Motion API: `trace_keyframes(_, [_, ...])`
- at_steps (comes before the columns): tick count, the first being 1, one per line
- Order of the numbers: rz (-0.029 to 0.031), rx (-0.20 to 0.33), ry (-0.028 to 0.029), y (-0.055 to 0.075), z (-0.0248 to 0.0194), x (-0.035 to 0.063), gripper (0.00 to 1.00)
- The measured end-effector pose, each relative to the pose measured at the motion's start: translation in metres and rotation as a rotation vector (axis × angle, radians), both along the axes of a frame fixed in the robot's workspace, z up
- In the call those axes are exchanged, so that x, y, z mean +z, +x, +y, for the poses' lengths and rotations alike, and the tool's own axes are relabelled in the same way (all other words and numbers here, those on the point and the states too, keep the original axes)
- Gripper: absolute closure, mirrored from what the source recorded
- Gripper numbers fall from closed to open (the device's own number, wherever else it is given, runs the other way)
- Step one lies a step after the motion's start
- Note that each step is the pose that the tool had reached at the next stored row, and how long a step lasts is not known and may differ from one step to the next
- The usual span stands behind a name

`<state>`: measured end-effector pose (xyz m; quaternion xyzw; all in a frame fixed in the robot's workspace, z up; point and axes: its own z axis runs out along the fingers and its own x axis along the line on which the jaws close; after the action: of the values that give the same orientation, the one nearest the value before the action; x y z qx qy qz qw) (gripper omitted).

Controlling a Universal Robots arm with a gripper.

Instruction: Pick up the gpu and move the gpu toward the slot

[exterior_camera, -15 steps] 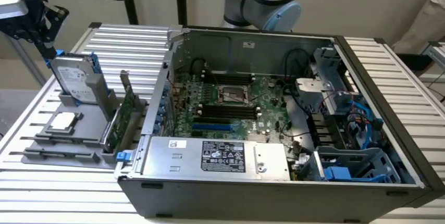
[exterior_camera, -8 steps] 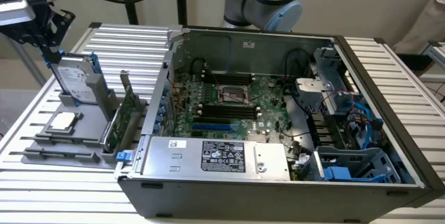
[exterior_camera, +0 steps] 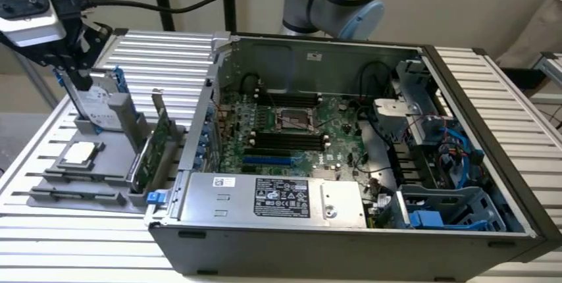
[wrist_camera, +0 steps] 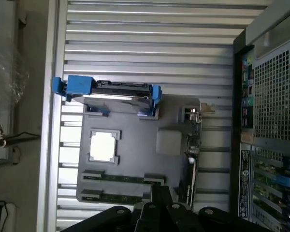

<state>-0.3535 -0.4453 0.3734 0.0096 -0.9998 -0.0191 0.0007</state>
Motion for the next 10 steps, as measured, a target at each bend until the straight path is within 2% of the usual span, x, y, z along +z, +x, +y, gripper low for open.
trace_keyframes(10, [0.0, 0.0, 0.0, 0.045, -0.0177, -0.0087, 0.89])
